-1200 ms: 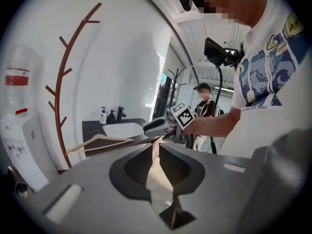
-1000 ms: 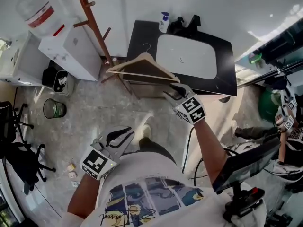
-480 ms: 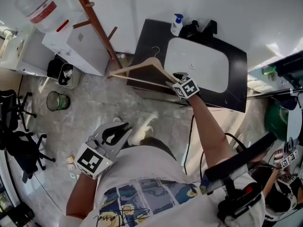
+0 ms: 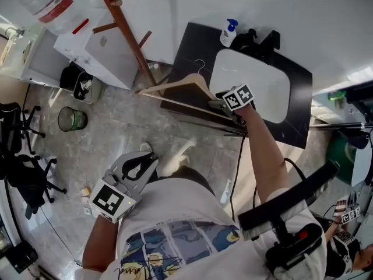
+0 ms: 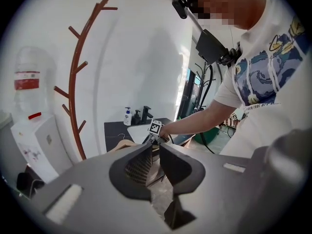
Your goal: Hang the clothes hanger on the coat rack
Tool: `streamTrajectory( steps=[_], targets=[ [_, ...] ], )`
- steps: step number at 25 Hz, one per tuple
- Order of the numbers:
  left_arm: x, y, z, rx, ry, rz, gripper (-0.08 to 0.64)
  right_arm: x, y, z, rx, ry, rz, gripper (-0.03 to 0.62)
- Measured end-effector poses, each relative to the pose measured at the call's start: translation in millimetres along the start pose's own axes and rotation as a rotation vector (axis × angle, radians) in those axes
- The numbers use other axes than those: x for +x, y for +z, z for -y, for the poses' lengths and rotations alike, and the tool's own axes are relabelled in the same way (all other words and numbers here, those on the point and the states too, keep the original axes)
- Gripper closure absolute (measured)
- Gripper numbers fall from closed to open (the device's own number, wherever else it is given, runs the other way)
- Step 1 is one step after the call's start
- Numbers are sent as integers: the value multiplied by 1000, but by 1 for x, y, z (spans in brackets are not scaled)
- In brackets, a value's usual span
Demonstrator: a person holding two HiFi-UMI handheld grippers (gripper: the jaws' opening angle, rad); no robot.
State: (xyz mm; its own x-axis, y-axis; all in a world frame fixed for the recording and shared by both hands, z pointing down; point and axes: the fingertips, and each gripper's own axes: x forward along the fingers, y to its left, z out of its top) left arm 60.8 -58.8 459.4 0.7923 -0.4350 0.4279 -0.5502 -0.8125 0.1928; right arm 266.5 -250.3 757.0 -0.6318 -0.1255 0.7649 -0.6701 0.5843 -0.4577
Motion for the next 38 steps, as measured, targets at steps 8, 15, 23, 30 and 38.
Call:
streamTrajectory(
  steps=[8,15,23,30,38],
  targets=[
    [-4,0,-16,-17,6,2,517,-2,-1,-15,-23,175,-58,461],
    [-4,-1,-26,-21,-8,1,520,-11,5,-8,-55,121,-44,496],
    [-1,8,-33,-26,-35,26,523,-37,19,-19,-76,-1,53,499],
    [-4,11,-36,-5,-58,30,525,-63,33,-39,-134,-166,149,502],
    [-8,12,-37,32,-85,53,525,-96,63,-66,-197,-237,256,541]
  ],
)
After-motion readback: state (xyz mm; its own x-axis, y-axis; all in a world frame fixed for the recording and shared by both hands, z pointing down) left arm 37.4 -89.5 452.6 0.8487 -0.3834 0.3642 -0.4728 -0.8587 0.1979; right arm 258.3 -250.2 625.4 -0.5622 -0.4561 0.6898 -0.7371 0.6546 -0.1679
